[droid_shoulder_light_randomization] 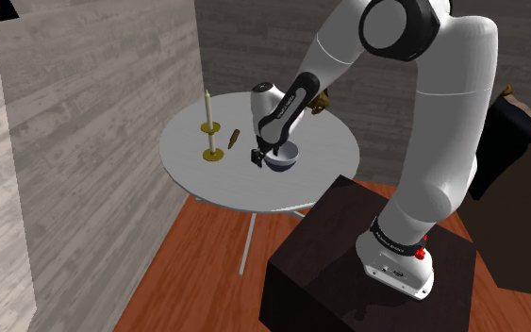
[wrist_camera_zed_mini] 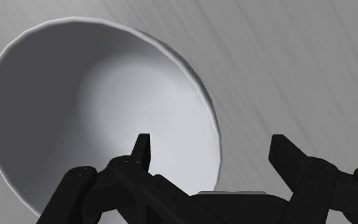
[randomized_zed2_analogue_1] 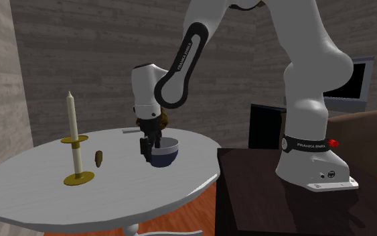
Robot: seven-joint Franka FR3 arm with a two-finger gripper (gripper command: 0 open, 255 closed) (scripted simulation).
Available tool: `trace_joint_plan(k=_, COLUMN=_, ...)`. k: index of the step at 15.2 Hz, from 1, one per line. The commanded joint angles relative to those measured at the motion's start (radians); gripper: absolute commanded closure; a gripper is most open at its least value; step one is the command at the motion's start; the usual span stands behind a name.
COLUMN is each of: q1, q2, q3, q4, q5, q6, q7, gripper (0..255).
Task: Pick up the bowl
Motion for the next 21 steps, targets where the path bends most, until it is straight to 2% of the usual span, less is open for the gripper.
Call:
trace_joint_plan(k=1, q1=0.0, q2=0.007, q3=-0.002, q4=-0.001, q5=-0.003, q6=0.009, q7=0.003, gripper=0)
trace_joint_plan(k=2, q1=0.001, q2=0.007, q3=-0.002, q4=-0.001, q5=-0.003, q6=0.009, q7=0.003, gripper=255)
trace_joint_plan(k=11, q1=0.0, q2=0.007, q3=-0.002, q4=-0.001, q5=-0.003, q6=0.009, q7=0.003, gripper=255)
trace_joint_plan(k=21, q1=-0.012, q2=-0.118, q3=0.02, q4=-0.012, q5=0.041, q6=-0.103, q7=-0.045, gripper=255)
